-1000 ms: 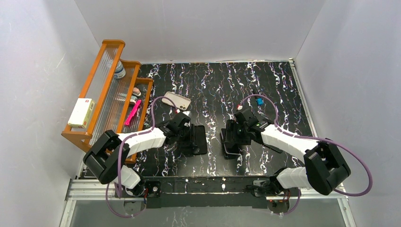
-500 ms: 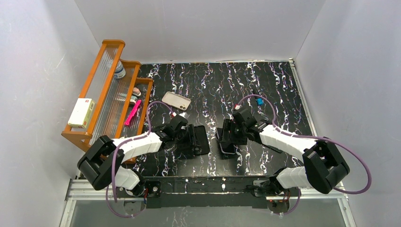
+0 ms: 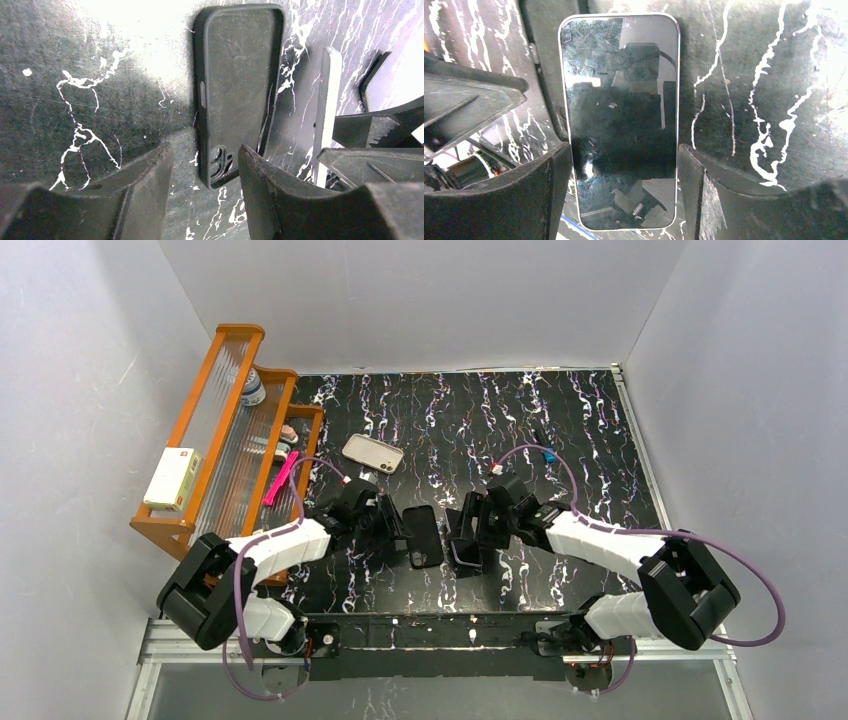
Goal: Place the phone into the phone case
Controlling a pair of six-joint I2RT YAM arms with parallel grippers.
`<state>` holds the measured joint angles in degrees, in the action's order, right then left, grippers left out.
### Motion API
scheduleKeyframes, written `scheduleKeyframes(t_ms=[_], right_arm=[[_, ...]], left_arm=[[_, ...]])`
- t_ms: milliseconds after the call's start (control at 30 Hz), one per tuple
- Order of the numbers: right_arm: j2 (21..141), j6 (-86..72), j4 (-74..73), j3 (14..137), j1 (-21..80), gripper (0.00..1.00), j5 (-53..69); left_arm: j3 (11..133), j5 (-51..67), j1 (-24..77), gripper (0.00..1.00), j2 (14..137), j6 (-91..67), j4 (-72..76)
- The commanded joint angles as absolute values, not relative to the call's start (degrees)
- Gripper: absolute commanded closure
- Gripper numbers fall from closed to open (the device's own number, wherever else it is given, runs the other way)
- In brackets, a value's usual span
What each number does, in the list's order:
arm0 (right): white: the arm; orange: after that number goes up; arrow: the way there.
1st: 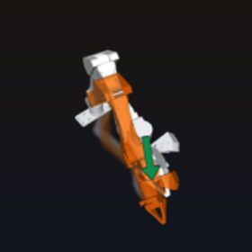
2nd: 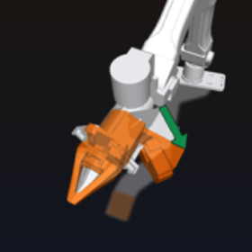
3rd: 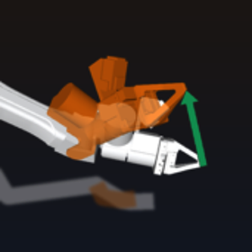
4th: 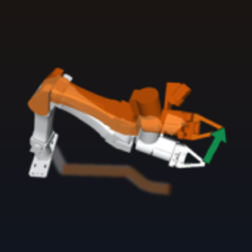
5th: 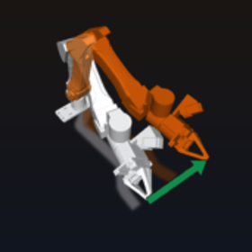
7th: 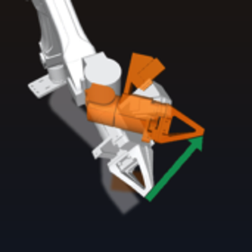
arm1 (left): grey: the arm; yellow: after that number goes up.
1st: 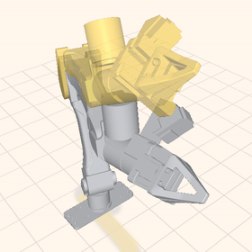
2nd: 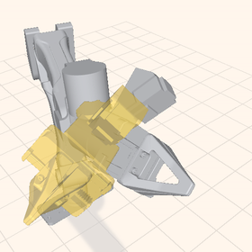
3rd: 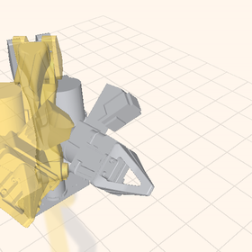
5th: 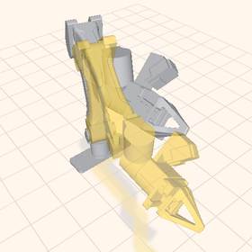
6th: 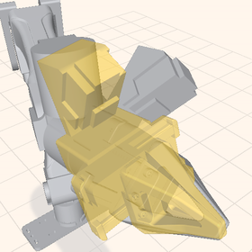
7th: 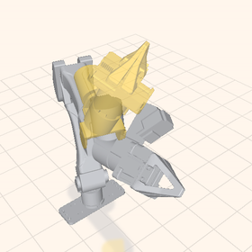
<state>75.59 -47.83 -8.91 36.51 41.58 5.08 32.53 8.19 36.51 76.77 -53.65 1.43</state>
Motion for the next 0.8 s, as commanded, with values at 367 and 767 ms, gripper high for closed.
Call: scheduleKeyframes(t_ms=[367,767], right_arm=[[77.8,-50.5,1.0,43.0,49.1,0.52,0.4],[88.3,-50.7,2.1,50.9,54.1,0.52,-2.9]], left_arm=[[44.6,9.3,27.1,0.24,63.5,-44.3,-18.1],[48.4,1.1,27.1,0.02,56.9,-39.0,-26.6]])
